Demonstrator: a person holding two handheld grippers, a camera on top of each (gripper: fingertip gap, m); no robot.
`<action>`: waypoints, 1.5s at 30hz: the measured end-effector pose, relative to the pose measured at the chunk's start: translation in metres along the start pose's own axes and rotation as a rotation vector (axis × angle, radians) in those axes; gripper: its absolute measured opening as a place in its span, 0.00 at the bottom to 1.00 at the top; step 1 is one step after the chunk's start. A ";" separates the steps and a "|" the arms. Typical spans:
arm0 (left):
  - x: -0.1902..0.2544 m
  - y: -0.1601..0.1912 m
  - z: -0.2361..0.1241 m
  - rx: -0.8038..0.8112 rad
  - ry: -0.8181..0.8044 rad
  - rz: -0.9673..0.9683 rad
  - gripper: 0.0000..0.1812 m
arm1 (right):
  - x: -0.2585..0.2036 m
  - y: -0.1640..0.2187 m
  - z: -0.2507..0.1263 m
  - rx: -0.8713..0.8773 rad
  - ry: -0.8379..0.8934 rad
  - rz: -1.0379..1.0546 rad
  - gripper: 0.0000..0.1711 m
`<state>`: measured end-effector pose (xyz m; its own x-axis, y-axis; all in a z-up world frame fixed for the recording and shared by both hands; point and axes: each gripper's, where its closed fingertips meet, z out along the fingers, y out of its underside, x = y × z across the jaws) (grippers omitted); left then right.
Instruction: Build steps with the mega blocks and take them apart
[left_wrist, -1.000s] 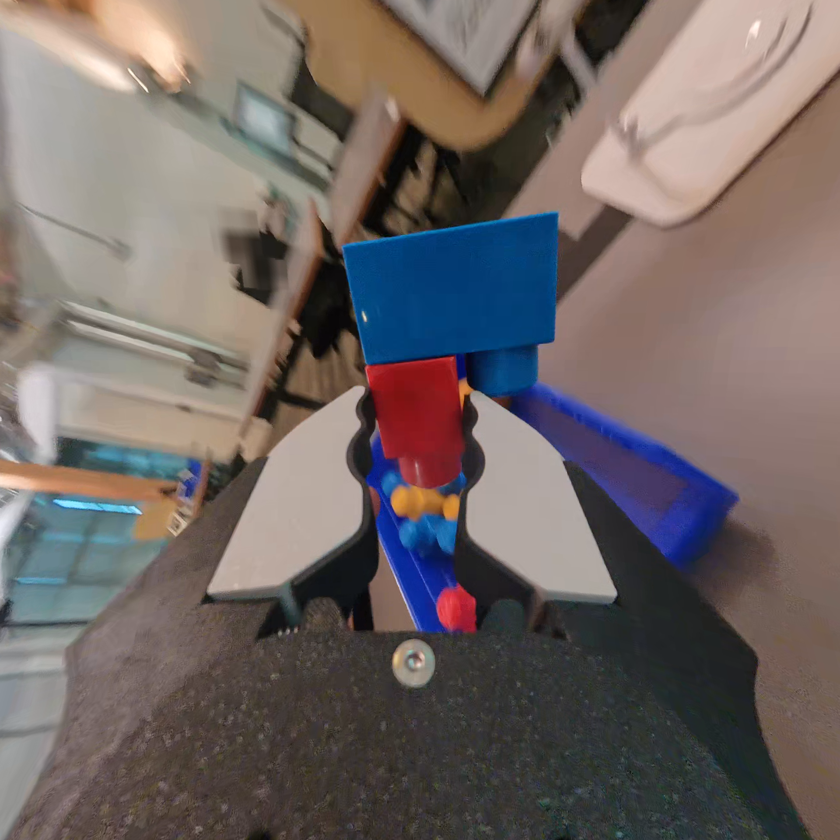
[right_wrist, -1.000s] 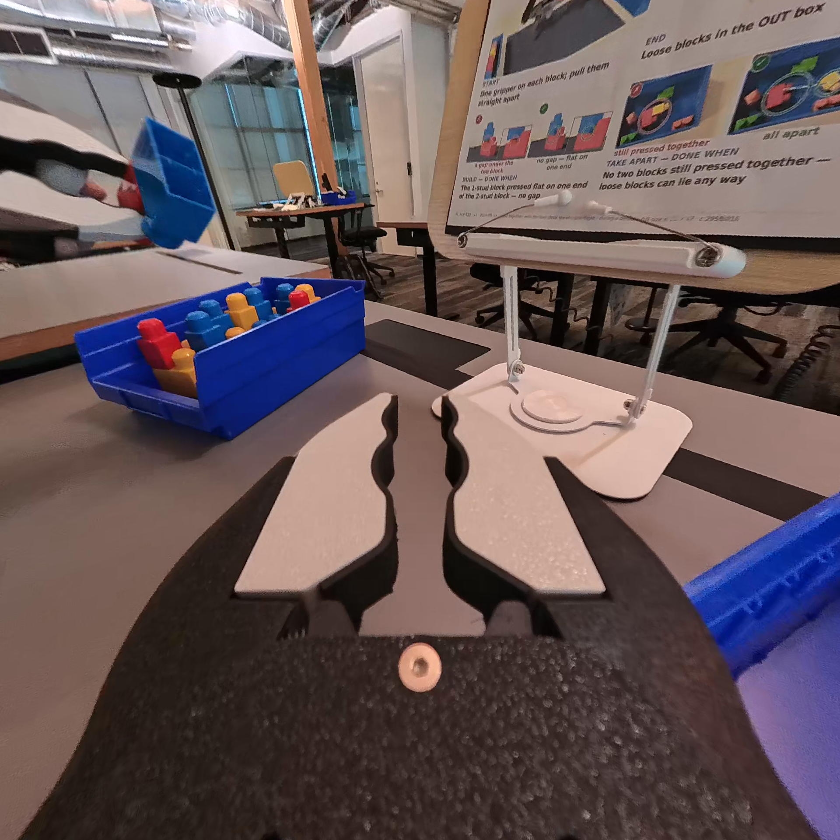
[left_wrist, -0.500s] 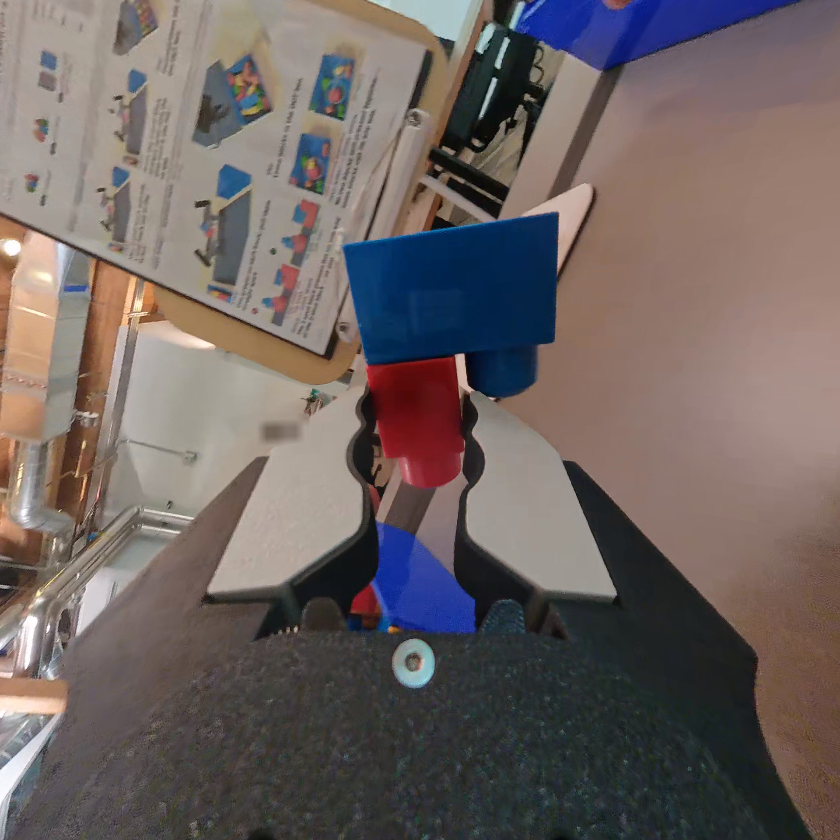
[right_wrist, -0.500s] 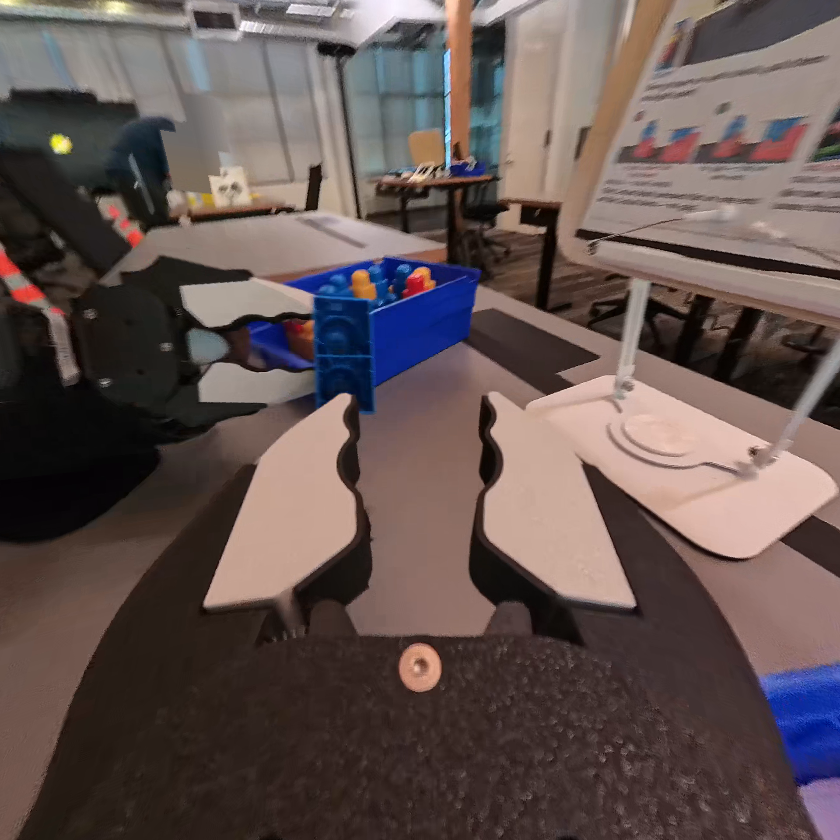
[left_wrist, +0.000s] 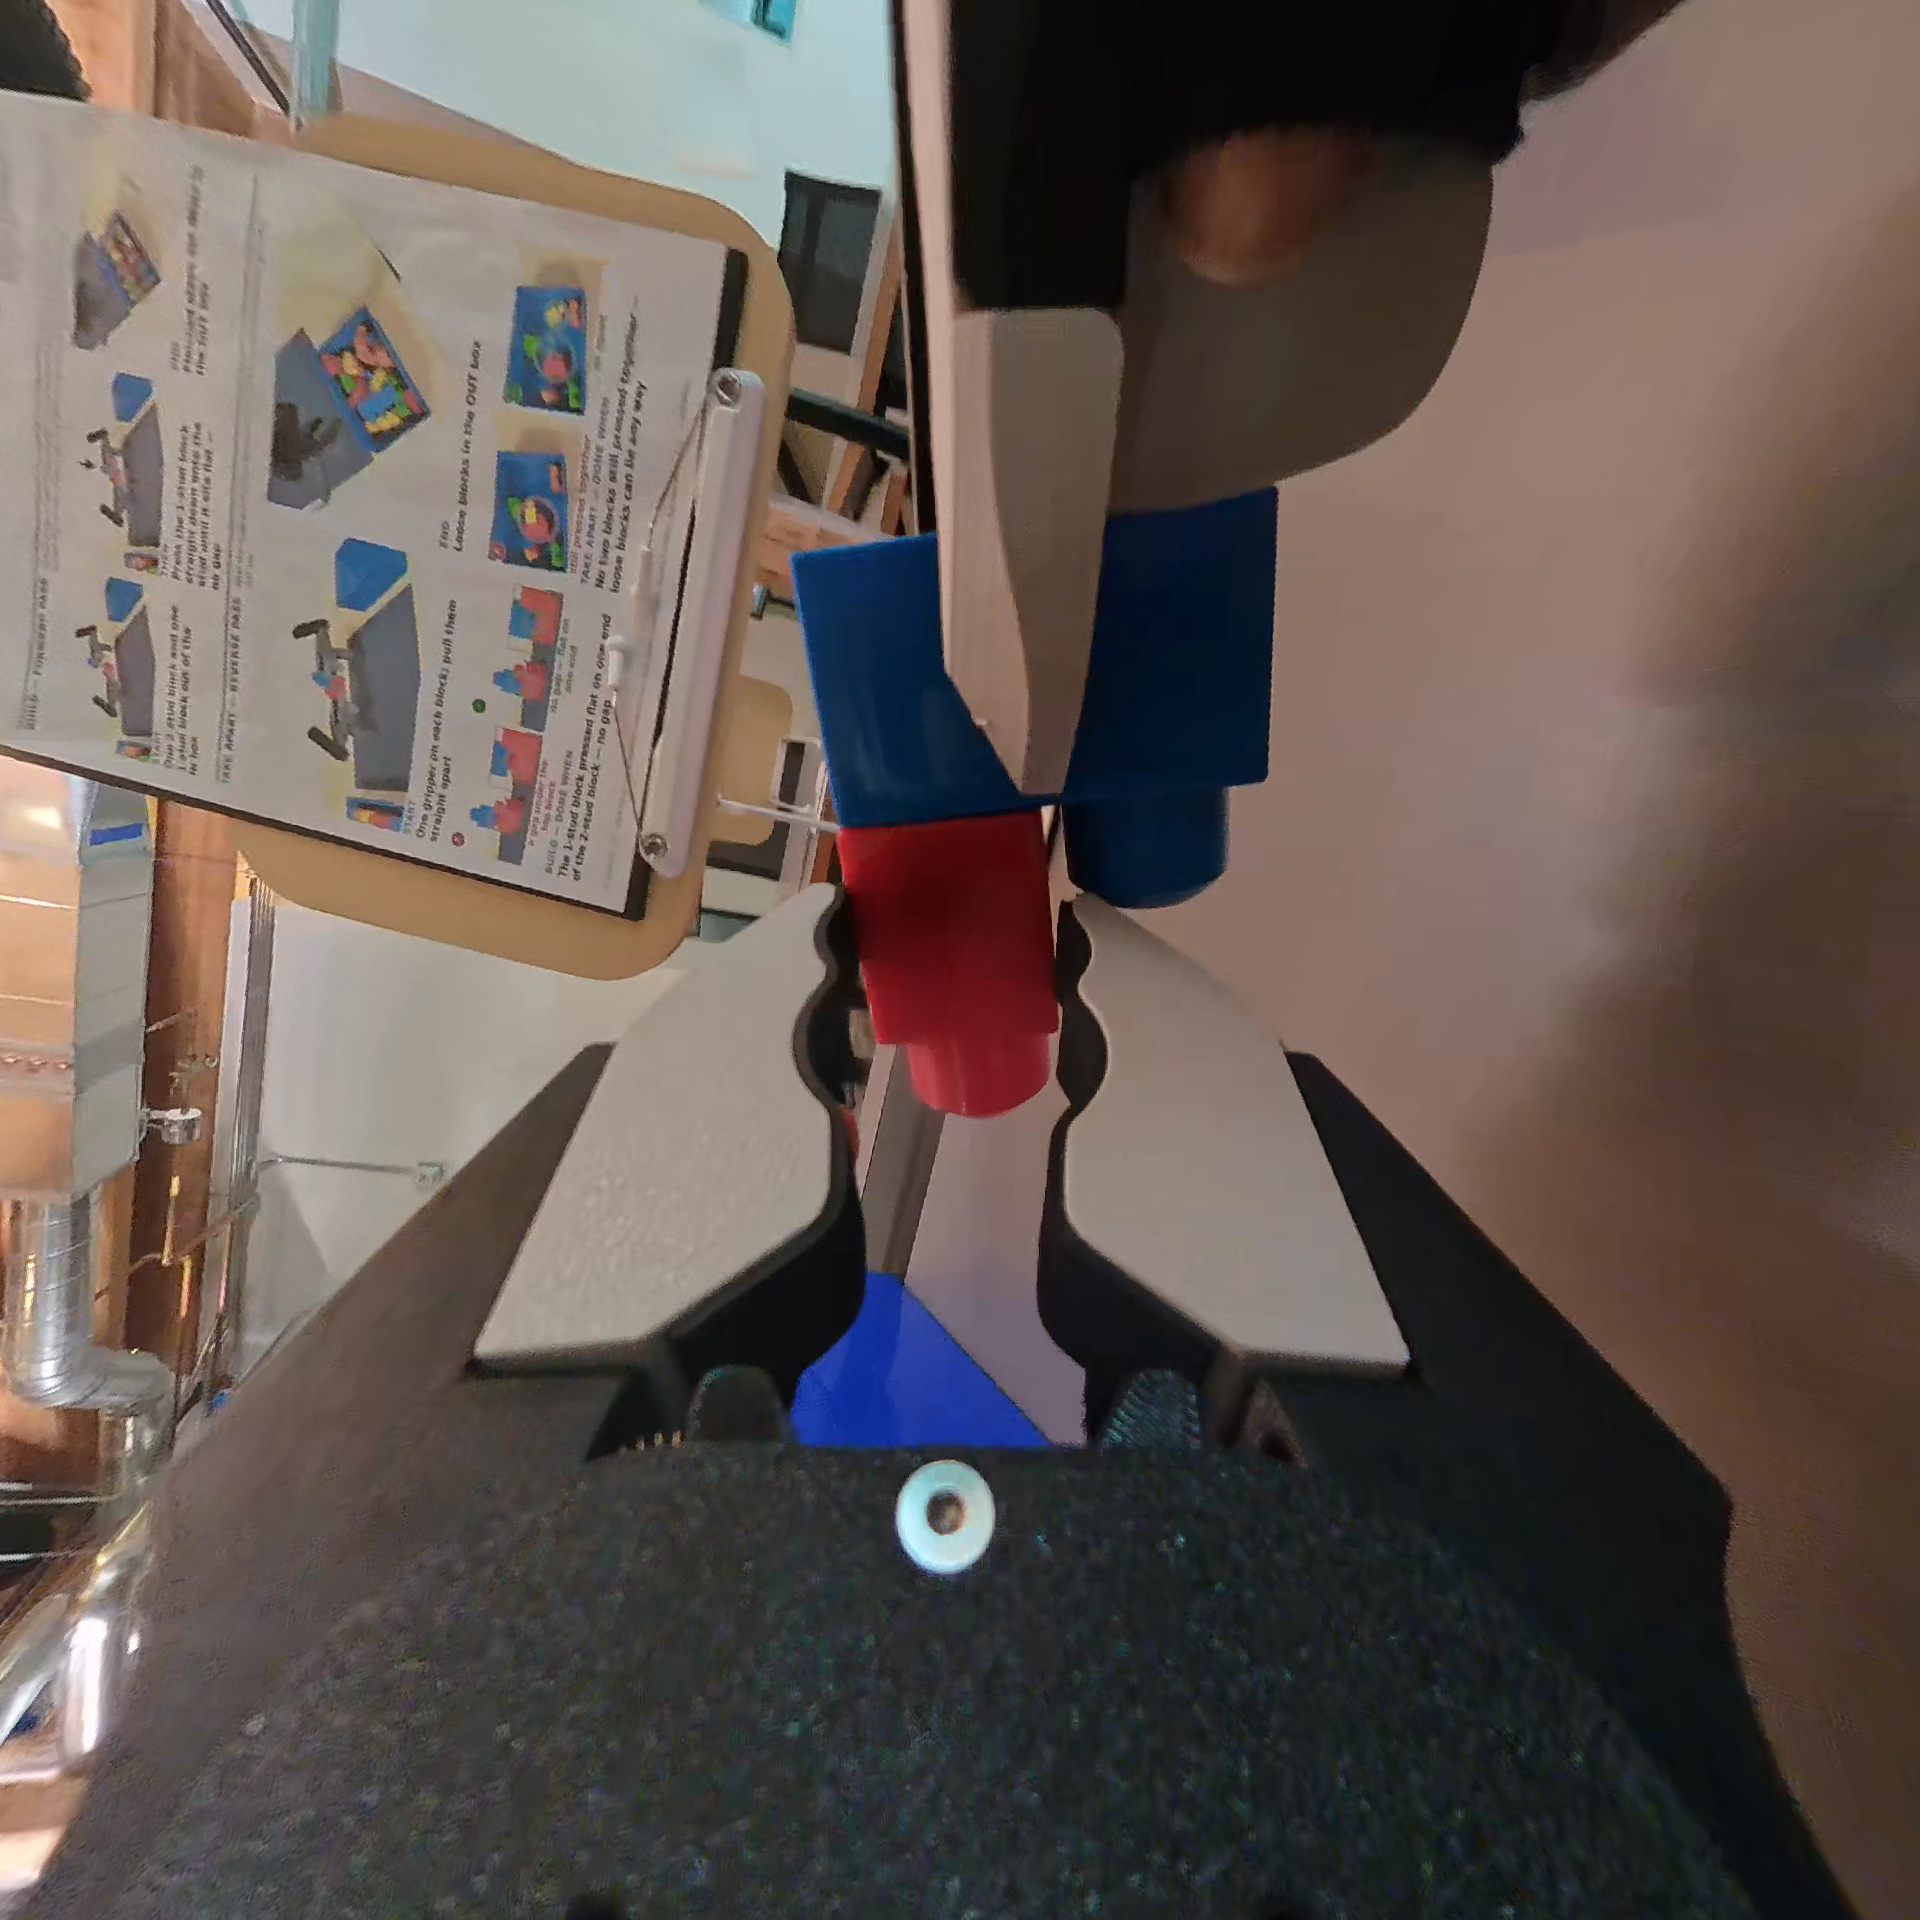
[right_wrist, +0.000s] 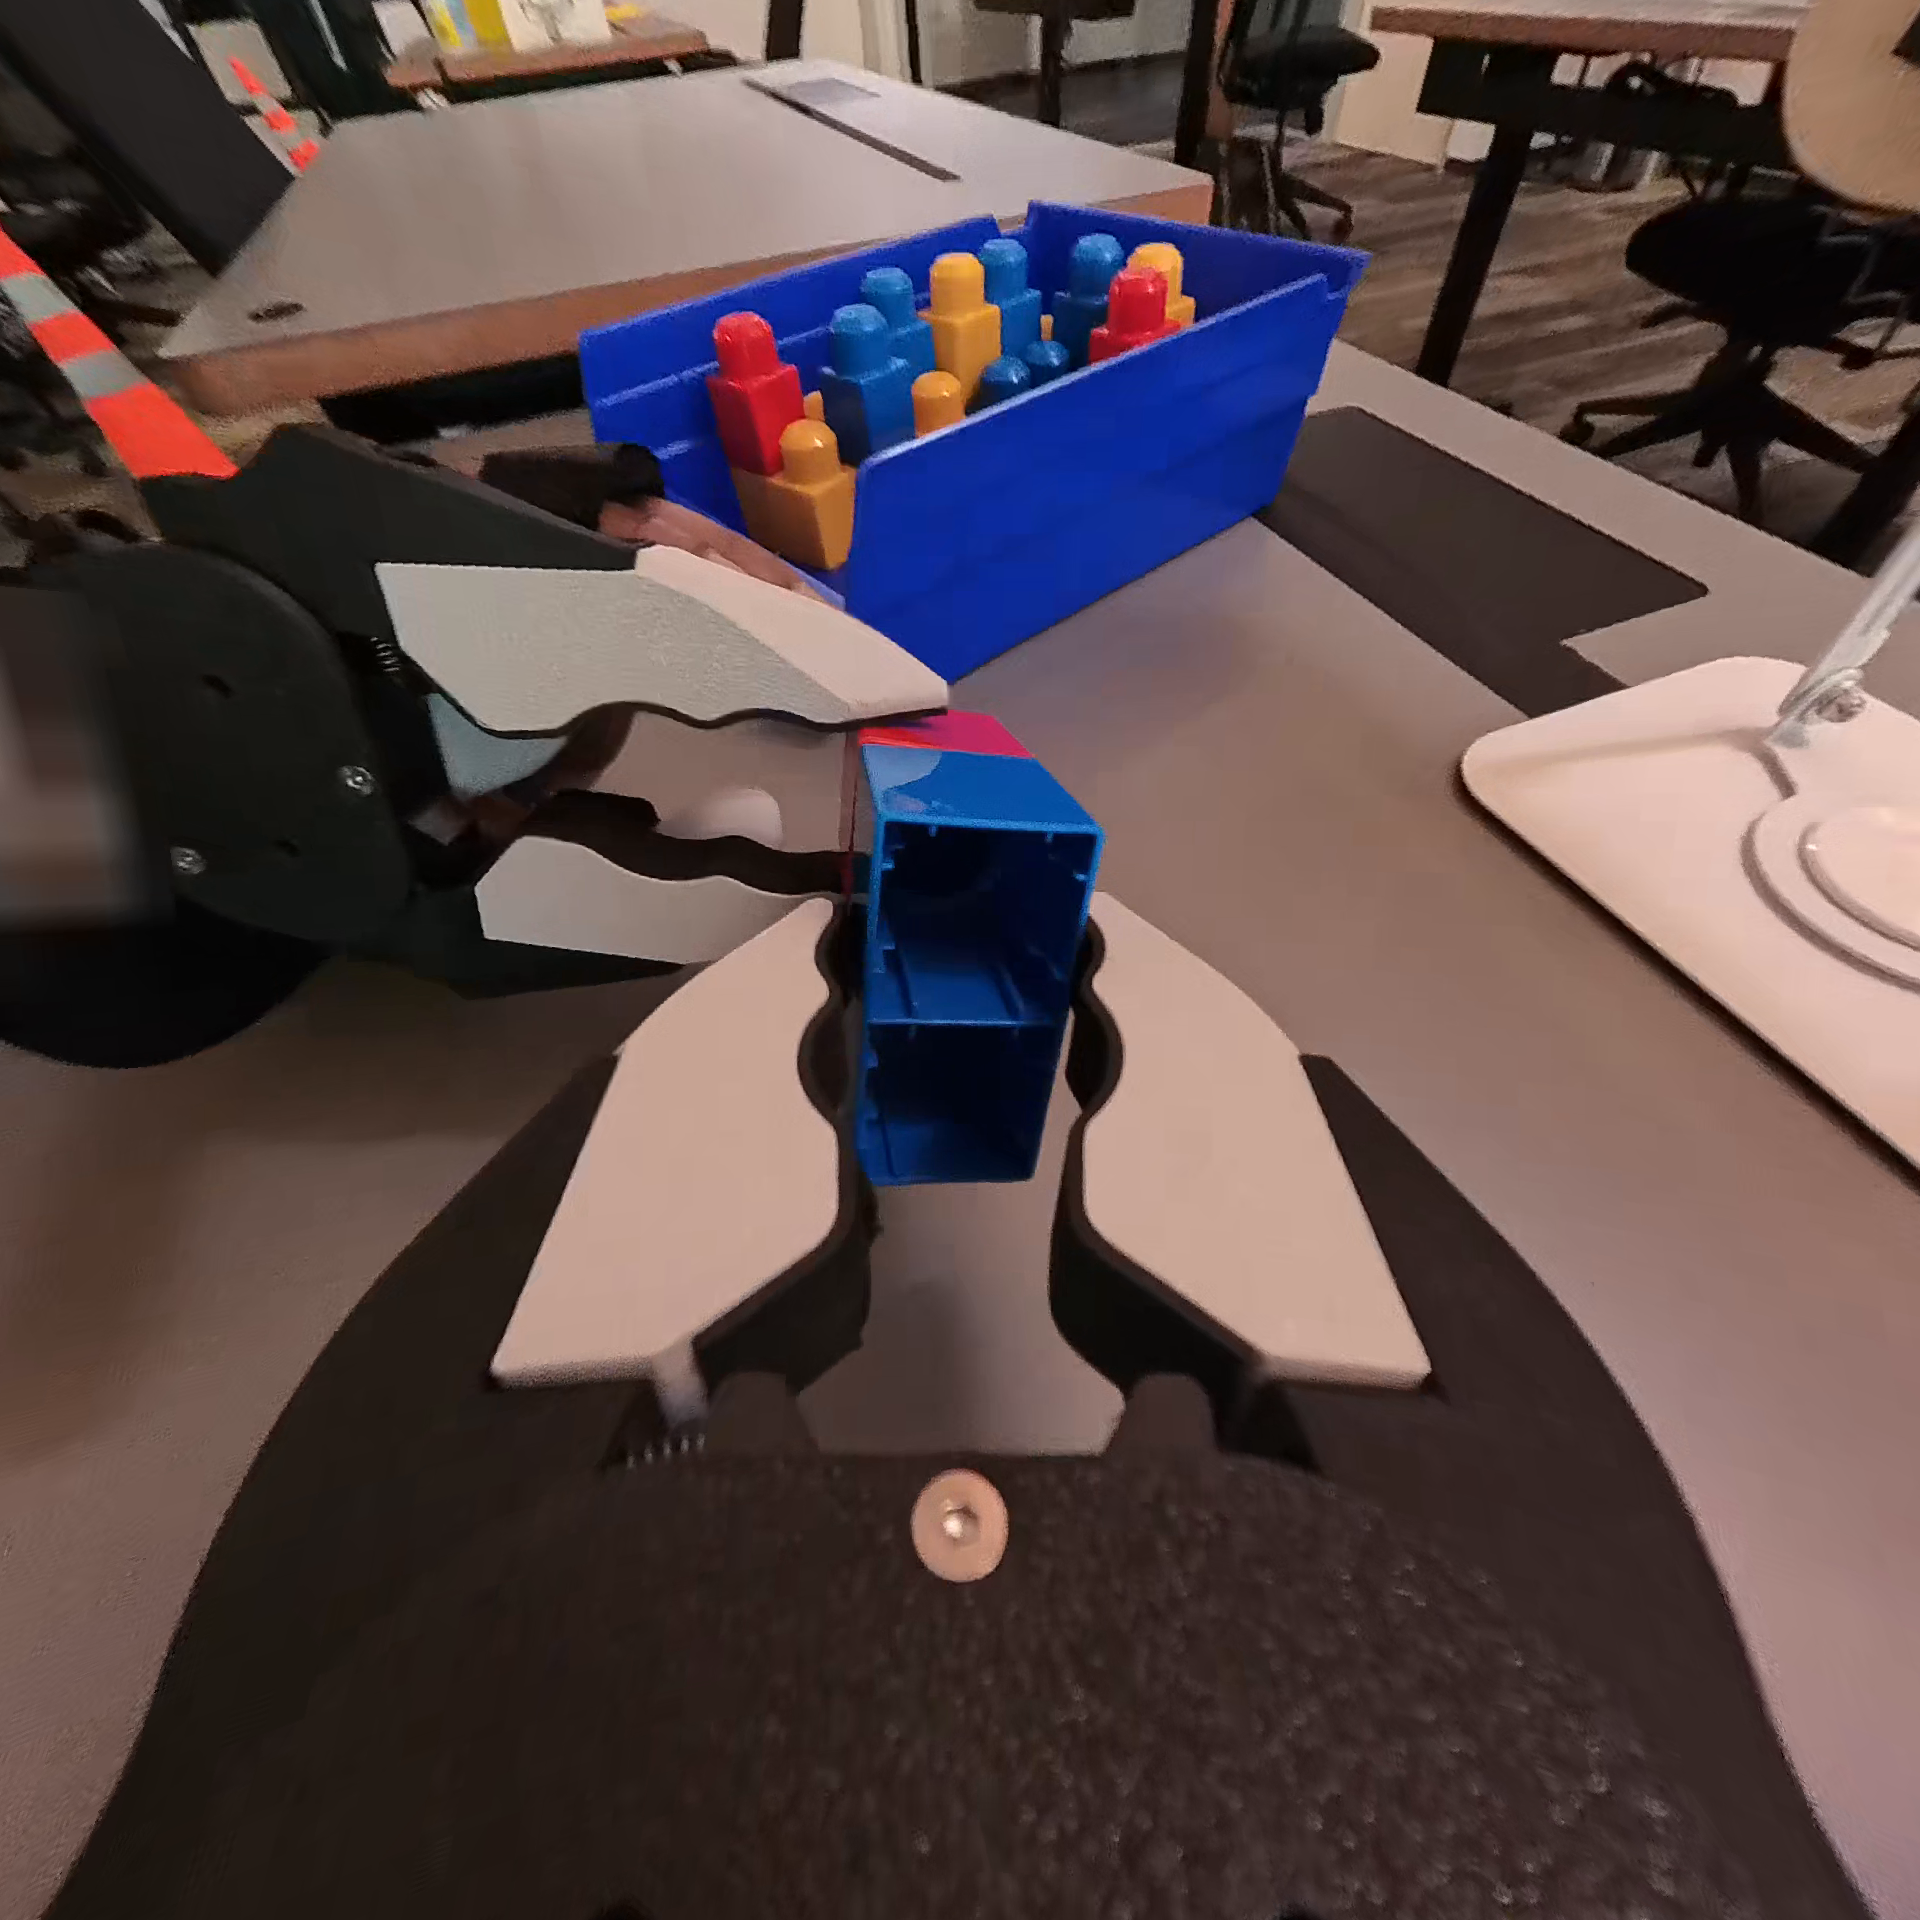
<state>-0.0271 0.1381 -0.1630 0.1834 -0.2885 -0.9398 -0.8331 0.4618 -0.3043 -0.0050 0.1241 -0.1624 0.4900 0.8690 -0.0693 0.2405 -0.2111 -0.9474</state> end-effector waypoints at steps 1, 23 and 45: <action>-0.004 -0.002 -0.002 0.023 -0.009 -0.017 0.20 | 0.000 -0.003 -0.003 0.028 -0.017 0.016 0.22; -0.042 -0.066 -0.057 0.754 0.790 -1.456 0.20 | -0.047 -0.052 -0.051 0.469 -0.503 0.162 0.21; -0.085 -0.019 -0.075 0.819 0.723 -1.382 0.20 | -0.002 -0.063 -0.116 0.521 -0.328 0.087 0.21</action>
<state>-0.0658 0.0908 -0.0655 0.0281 -0.9722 0.2325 0.2126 -0.2214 -0.9517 0.0758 0.0833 -0.0663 0.1862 0.9682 -0.1670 -0.2699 -0.1130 -0.9562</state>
